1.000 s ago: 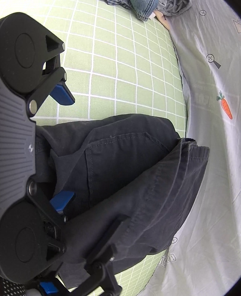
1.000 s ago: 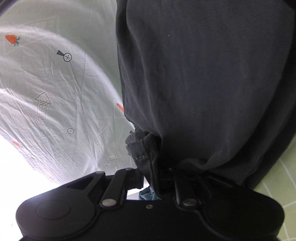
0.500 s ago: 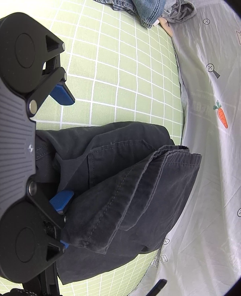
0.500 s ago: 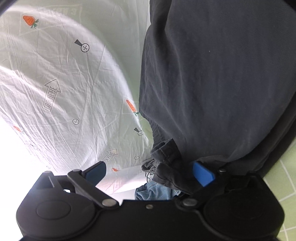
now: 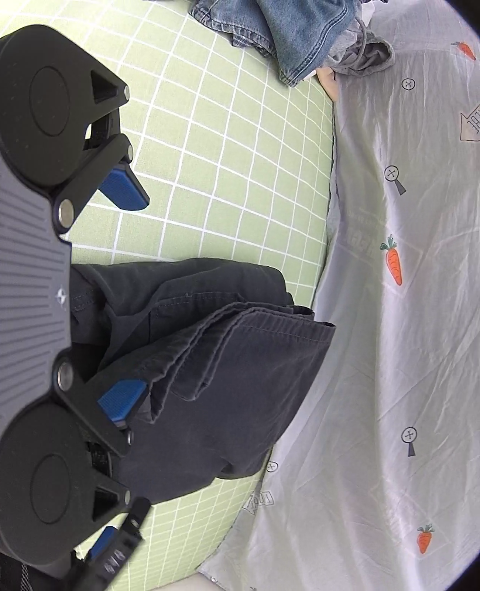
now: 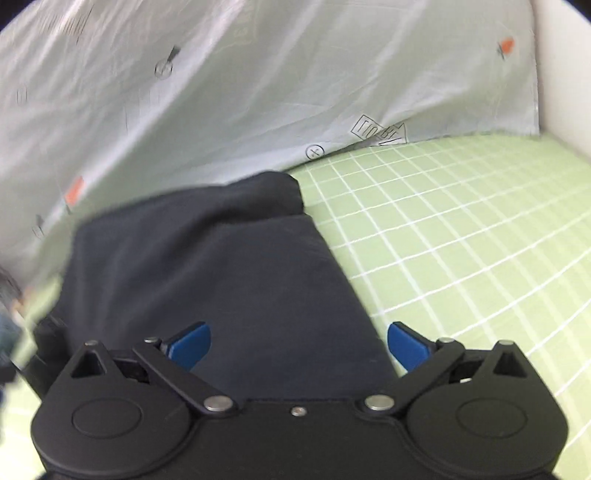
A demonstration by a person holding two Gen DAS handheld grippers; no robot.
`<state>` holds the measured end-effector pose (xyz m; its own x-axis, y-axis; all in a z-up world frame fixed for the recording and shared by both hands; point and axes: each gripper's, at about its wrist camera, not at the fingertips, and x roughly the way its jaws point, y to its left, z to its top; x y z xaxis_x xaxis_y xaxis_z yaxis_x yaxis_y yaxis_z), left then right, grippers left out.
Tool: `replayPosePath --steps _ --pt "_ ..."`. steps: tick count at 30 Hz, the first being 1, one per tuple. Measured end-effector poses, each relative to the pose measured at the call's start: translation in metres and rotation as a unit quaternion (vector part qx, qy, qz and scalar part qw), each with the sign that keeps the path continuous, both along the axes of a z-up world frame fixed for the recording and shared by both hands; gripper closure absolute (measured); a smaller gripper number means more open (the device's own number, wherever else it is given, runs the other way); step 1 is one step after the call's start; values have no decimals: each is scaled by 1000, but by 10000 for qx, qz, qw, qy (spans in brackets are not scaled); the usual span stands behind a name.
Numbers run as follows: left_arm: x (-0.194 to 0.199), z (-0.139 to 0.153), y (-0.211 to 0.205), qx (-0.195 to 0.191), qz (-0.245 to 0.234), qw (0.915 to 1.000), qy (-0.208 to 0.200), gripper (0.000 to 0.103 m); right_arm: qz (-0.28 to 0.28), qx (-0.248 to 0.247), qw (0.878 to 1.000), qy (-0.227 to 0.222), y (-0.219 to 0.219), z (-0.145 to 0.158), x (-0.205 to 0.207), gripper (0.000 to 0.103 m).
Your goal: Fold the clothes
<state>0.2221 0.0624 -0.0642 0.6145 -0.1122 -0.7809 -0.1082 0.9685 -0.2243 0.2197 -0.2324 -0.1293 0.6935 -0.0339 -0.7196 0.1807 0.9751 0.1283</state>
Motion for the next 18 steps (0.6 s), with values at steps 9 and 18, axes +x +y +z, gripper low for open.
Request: replayPosePath --steps 9,18 --pt "26 8 -33 73 -679 9972 -314 5 343 -342 9979 419 8 -30 -5 0" --pt "54 -66 -6 638 -421 9951 625 4 721 179 9970 213 -7 -11 1 0"
